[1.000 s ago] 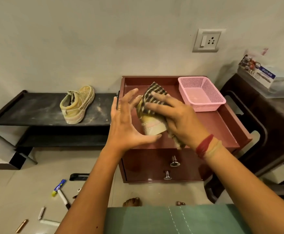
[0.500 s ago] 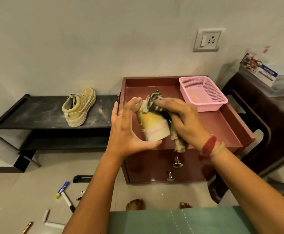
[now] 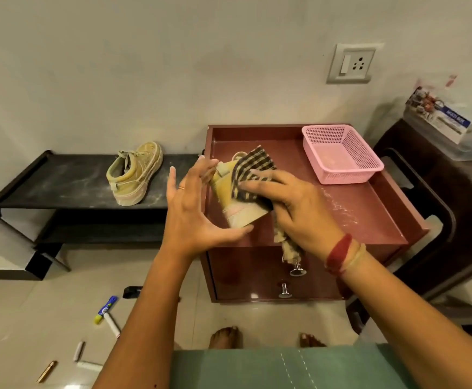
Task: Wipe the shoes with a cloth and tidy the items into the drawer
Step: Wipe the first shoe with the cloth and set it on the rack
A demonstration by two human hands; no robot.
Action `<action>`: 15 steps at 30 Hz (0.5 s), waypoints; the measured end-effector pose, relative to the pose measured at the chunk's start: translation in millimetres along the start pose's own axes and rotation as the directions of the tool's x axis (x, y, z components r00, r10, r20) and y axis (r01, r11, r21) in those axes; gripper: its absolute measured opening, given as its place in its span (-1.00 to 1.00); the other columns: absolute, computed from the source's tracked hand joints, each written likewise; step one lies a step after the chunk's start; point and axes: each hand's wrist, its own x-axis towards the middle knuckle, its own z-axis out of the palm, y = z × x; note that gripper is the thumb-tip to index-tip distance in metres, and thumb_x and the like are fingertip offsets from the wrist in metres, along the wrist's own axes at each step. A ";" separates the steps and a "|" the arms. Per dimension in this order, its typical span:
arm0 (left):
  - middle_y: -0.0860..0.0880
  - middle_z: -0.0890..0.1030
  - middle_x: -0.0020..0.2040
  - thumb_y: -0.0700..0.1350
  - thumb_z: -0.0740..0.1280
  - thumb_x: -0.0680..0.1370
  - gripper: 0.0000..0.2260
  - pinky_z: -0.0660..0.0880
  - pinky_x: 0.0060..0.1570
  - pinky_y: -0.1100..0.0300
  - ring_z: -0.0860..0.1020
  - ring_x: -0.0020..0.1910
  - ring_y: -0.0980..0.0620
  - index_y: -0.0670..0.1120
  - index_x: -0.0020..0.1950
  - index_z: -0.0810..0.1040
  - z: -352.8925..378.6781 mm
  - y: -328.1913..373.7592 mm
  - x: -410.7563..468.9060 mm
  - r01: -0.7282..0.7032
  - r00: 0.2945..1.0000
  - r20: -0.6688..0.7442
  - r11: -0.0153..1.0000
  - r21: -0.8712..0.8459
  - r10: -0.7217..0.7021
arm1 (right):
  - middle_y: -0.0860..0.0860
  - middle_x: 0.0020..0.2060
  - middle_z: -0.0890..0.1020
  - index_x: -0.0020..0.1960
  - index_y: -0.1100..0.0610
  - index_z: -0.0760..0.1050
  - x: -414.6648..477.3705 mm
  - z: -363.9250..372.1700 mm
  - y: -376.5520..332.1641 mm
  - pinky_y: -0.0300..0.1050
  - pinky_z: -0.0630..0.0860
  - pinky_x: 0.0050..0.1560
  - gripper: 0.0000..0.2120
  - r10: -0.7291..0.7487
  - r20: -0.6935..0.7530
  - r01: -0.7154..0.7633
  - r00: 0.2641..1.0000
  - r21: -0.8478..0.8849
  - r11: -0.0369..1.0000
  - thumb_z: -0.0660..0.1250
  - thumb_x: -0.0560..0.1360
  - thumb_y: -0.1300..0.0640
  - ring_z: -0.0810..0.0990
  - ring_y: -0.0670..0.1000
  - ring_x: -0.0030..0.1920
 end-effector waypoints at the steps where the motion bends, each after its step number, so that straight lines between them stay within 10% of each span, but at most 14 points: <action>1: 0.26 0.38 0.30 0.33 0.46 0.18 -0.09 -0.09 0.45 -0.30 0.45 0.35 0.01 -0.06 0.39 0.26 -2.3 -1.3 -0.3 0.000 1.000 0.002 1.000 0.008 0.000 | 0.05 0.10 0.59 0.21 0.03 0.55 -0.2 0.7 -0.3 -0.12 0.46 0.15 -0.52 -0.013 0.014 0.013 1.000 0.004 1.000 0.07 0.40 0.25 0.55 0.04 0.14; 7: 0.03 0.52 0.25 0.30 0.40 0.24 -0.30 -0.06 0.42 -0.34 0.36 0.41 -0.01 0.04 0.31 0.43 -18.8 -8.8 -5.5 -0.016 0.997 0.075 0.988 0.152 0.004 | -0.02 0.07 0.61 0.18 0.12 0.56 14.7 11.7 35.0 -0.37 0.38 0.20 -0.57 0.322 -0.051 -0.307 0.945 0.195 0.931 0.14 0.45 0.44 0.56 -0.02 0.15; 10: -0.02 0.47 0.27 0.28 0.34 0.25 -0.23 -0.05 0.43 -0.33 0.38 0.34 0.01 0.04 0.42 0.35 -25.5 -12.9 -11.4 0.020 0.992 0.120 0.973 0.230 -0.049 | -0.05 0.09 0.58 0.22 0.14 0.52 21.8 15.7 49.3 -0.16 0.42 0.28 -0.64 0.517 -0.132 -0.449 0.846 0.349 0.823 0.15 0.51 0.39 0.53 -0.03 0.17; 15: 0.01 0.48 0.28 0.33 0.37 0.28 -0.22 0.21 0.36 -0.27 0.41 0.29 0.03 0.00 0.41 0.34 -27.6 -11.6 -12.2 0.026 0.991 0.121 0.965 0.260 -0.059 | 0.04 0.13 0.61 0.21 0.17 0.53 26.5 39.0 16.2 -0.24 0.37 0.29 -0.64 0.419 -0.099 -0.379 0.903 0.277 0.883 0.19 0.49 0.41 0.53 -0.03 0.15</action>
